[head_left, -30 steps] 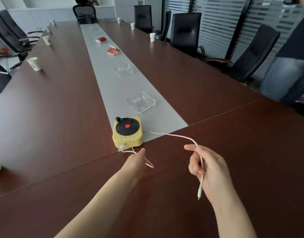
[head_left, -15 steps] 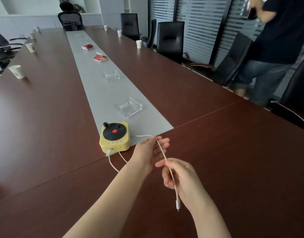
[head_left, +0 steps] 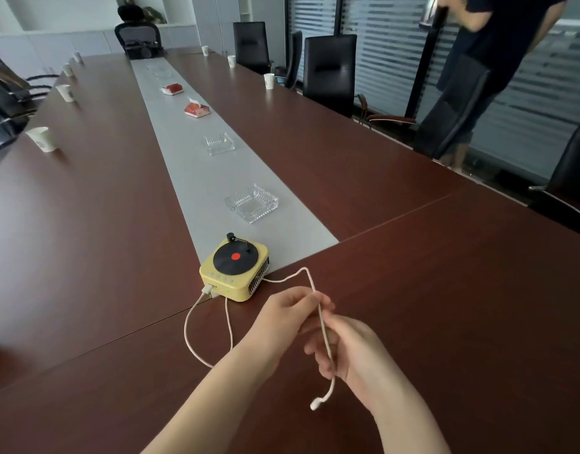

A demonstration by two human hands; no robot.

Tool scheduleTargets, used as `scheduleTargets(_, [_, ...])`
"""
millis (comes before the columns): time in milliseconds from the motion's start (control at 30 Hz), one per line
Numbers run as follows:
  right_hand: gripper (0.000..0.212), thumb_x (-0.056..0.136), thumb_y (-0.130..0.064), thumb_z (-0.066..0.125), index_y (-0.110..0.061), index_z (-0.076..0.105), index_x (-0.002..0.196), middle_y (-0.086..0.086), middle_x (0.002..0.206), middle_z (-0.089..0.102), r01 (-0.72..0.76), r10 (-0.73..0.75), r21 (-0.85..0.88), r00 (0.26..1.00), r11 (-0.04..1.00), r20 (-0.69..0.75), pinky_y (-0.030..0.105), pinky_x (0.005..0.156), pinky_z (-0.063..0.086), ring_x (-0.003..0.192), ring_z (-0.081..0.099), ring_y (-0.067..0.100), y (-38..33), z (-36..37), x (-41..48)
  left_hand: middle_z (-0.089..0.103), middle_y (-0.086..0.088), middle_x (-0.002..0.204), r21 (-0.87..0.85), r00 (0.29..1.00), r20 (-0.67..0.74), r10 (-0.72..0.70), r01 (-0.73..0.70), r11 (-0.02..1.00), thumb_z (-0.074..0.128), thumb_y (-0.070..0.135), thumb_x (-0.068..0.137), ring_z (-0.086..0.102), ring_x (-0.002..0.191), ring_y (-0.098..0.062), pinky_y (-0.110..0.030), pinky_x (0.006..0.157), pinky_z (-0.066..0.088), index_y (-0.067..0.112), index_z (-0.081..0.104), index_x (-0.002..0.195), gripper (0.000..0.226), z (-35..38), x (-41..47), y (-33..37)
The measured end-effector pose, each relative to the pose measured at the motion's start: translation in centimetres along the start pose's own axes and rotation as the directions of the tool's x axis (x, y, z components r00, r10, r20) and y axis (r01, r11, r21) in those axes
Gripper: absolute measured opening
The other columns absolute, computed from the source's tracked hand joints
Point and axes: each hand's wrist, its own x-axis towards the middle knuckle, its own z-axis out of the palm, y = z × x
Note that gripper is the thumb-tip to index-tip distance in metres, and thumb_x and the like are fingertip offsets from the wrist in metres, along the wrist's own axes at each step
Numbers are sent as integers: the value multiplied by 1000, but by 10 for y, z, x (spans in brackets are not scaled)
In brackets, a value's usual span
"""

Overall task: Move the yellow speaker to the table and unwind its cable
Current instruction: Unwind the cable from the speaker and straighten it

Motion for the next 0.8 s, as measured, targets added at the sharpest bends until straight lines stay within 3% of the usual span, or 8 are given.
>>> scheduleTargets(100, [25,96,-11,44,3,63,91,9,48,54,52,-50,72,999,996,-21,16,35,23,30,34,12,5,2,4,70,10,73,188,999,3,-49,48,981,53,26,94,65,70,-2,-26,77,53,20,67,84,18,-21,9,-14])
scheduleTargets(200, [23,96,-9,44,2,64,89,6,45,49,79,-74,132,996,988,-44,15,34,21,29,31,10,4,3,14,65,6,96,417,972,-229,62,41,908,62,28,88,61,96,-13,-29,81,47,23,61,98,12,-48,36,-35])
scheduleTargets(300, [24,95,-8,44,2,64,88,6,45,49,74,-72,163,997,984,-20,15,34,21,29,31,9,1,6,24,51,-8,131,598,870,-455,190,140,789,70,31,80,43,126,-25,-31,100,34,13,49,128,56,-82,71,-56])
scheduleTargets(400, [25,96,-9,45,2,65,87,7,45,49,55,-58,167,998,984,16,15,34,21,28,32,10,-1,7,39,20,-16,154,714,831,-511,218,270,646,73,48,72,14,144,-33,-40,116,15,13,24,147,96,-114,105,-73])
scheduleTargets(500, [25,96,-9,44,1,65,86,7,45,48,38,-47,166,998,985,49,15,34,22,28,32,10,1,7,54,2,-16,159,759,808,-549,215,375,532,71,67,60,-1,147,-34,-47,117,9,21,7,151,120,-133,128,-81])
scheduleTargets(600, [26,96,-9,43,2,65,86,7,44,46,20,-36,187,996,982,82,14,35,21,28,31,11,6,10,67,-5,-16,159,768,820,-534,204,370,523,68,73,56,-2,146,-36,-51,117,10,27,0,151,126,-139,140,-84])
scheduleTargets(800, [30,93,-8,44,0,68,78,7,39,43,-41,12,146,980,988,199,13,34,19,25,28,10,14,16,76,22,-19,148,700,792,-563,236,304,647,74,66,55,29,134,-42,-46,112,27,27,9,148,120,-137,151,-90])
